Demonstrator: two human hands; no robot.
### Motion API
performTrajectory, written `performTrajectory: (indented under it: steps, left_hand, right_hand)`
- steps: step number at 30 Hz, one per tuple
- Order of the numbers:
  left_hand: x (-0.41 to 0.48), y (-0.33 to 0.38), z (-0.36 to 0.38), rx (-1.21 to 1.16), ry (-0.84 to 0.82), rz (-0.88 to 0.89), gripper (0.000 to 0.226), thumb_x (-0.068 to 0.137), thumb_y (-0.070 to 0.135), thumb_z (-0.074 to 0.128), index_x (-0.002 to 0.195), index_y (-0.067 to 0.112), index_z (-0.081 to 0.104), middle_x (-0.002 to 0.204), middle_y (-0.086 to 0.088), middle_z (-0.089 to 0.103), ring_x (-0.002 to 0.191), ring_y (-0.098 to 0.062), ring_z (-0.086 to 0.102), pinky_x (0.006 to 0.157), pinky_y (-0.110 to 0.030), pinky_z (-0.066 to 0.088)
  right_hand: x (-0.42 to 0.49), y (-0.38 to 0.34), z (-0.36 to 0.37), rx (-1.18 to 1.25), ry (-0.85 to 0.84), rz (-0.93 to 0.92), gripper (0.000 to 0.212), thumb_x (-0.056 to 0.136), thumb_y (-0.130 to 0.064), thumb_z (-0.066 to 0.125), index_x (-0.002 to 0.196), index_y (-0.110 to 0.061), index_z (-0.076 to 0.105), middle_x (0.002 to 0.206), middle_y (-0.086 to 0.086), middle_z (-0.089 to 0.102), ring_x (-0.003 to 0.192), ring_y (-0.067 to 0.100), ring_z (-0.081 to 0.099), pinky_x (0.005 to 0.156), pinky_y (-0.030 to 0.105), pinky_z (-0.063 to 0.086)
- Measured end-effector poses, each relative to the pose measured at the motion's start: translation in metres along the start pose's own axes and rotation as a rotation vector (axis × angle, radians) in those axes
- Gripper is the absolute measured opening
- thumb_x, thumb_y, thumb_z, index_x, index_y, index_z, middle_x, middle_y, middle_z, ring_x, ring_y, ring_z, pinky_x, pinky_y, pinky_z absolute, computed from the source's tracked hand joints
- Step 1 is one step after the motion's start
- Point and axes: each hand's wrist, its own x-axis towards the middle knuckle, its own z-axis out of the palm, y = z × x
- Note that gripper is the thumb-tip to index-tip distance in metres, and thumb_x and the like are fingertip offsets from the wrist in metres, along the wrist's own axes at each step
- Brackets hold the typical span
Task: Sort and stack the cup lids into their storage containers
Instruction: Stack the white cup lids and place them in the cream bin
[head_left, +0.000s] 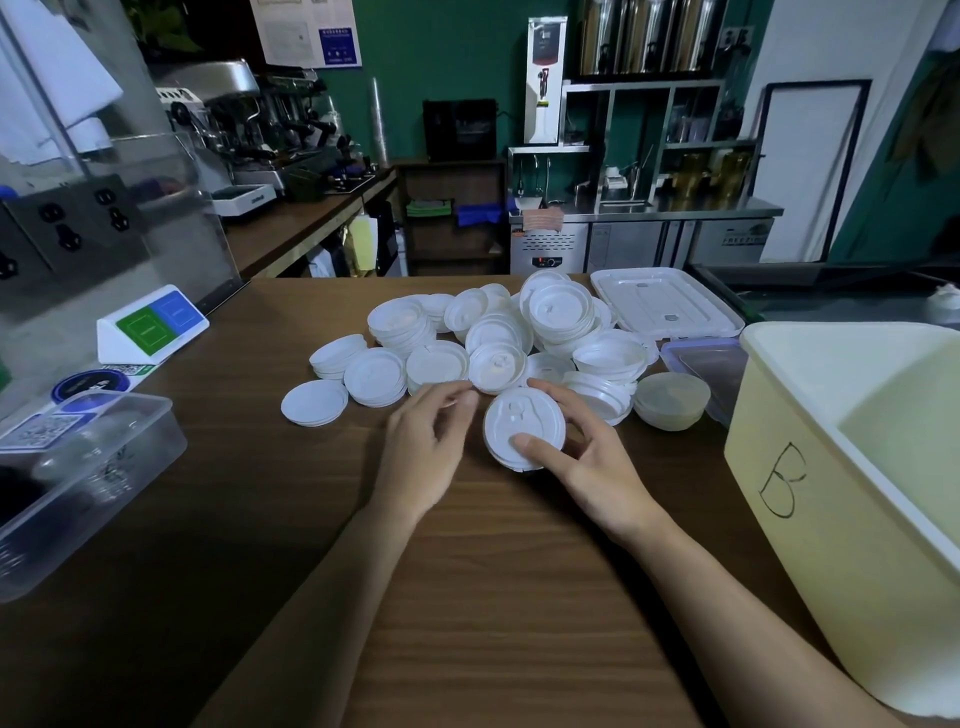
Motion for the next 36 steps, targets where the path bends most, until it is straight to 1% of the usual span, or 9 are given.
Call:
performTrajectory:
  steps: [3,7,10,13,21,26,29,33,36]
  left_hand:
    - [0.009,-0.018,0.001,0.254,0.049,0.070,0.033,0.101,0.003,0.058,0.131,0.008,0.069,0.132,-0.001,0.068,0.123,-0.017,0.063,0.105,-0.018,0.043]
    - [0.024,-0.031,0.006,0.453,-0.037,0.165,0.041,0.097,-0.006,0.057,0.136,0.005,0.066,0.140,-0.009,0.065,0.138,-0.026,0.055,0.110,-0.038,0.048]
    - [0.032,-0.035,0.009,0.511,-0.075,0.147,0.041,0.094,-0.008,0.062,0.132,0.007,0.070,0.120,-0.011,0.074,0.112,-0.035,0.069,0.090,-0.044,0.058]
    - [0.033,-0.035,0.008,0.529,-0.037,0.142,0.033,0.089,-0.009,0.069,0.116,0.007,0.077,0.095,-0.012,0.075,0.084,-0.037,0.070,0.069,-0.044,0.059]
    - [0.015,-0.020,-0.008,0.387,-0.044,0.101,0.017,0.088,0.004,0.079,0.103,0.012,0.079,0.092,0.000,0.072,0.083,-0.019,0.067,0.072,-0.040,0.058]
    - [0.006,0.003,-0.016,0.143,0.033,0.031,0.015,0.081,0.005,0.086,0.094,0.008,0.078,0.082,0.004,0.071,0.075,-0.007,0.061,0.072,-0.013,0.049]
    - [0.003,0.013,-0.019,0.034,0.076,-0.025,0.020,0.080,0.009,0.088,0.099,0.012,0.079,0.083,0.011,0.072,0.081,-0.001,0.064,0.074,-0.018,0.055]
    - [0.005,0.012,-0.018,0.046,0.137,0.034,0.026,0.088,0.011,0.082,0.113,0.016,0.077,0.096,0.014,0.068,0.091,0.004,0.063,0.082,-0.027,0.061]
    - [0.006,0.017,-0.018,-0.040,0.204,0.018,0.030,0.096,0.012,0.074,0.126,0.017,0.073,0.104,0.014,0.061,0.097,0.009,0.062,0.082,-0.010,0.054]
  right_hand:
    - [0.000,0.000,0.000,0.008,0.016,0.022,0.055,0.090,-0.012,0.084,0.137,-0.034,0.065,0.126,-0.016,0.073,0.119,0.000,0.066,0.097,0.013,0.050]
    - [-0.001,-0.002,0.001,0.002,0.028,0.024,0.054,0.090,-0.012,0.083,0.137,-0.032,0.064,0.121,-0.023,0.072,0.115,-0.005,0.066,0.094,0.011,0.049]
    - [-0.001,-0.002,0.001,0.002,0.021,0.022,0.054,0.090,-0.011,0.083,0.138,-0.030,0.064,0.121,-0.026,0.071,0.116,-0.006,0.065,0.094,0.009,0.048]
    - [0.000,0.000,0.000,-0.009,0.022,0.024,0.054,0.090,-0.011,0.083,0.137,-0.030,0.065,0.122,-0.026,0.071,0.118,-0.004,0.065,0.097,0.011,0.048]
    - [0.000,-0.002,-0.001,0.015,0.031,0.008,0.044,0.091,-0.017,0.076,0.132,-0.030,0.067,0.128,-0.012,0.071,0.125,0.006,0.063,0.112,0.030,0.046]
    - [0.000,0.002,-0.001,-0.016,0.062,0.000,0.048,0.095,-0.016,0.077,0.135,-0.039,0.063,0.132,-0.016,0.067,0.126,0.004,0.061,0.110,0.030,0.047]
    - [0.001,0.005,0.000,-0.003,0.096,0.016,0.053,0.093,-0.020,0.081,0.134,-0.044,0.057,0.135,-0.011,0.063,0.125,0.006,0.061,0.108,0.028,0.048]
    - [0.003,0.007,0.000,-0.017,0.130,0.000,0.046,0.092,-0.019,0.082,0.130,-0.035,0.062,0.128,-0.013,0.070,0.121,0.003,0.064,0.107,0.026,0.050]
    - [0.004,0.008,0.001,-0.020,0.136,-0.010,0.044,0.091,-0.019,0.083,0.128,-0.036,0.065,0.124,-0.015,0.072,0.118,0.005,0.066,0.104,0.027,0.051]
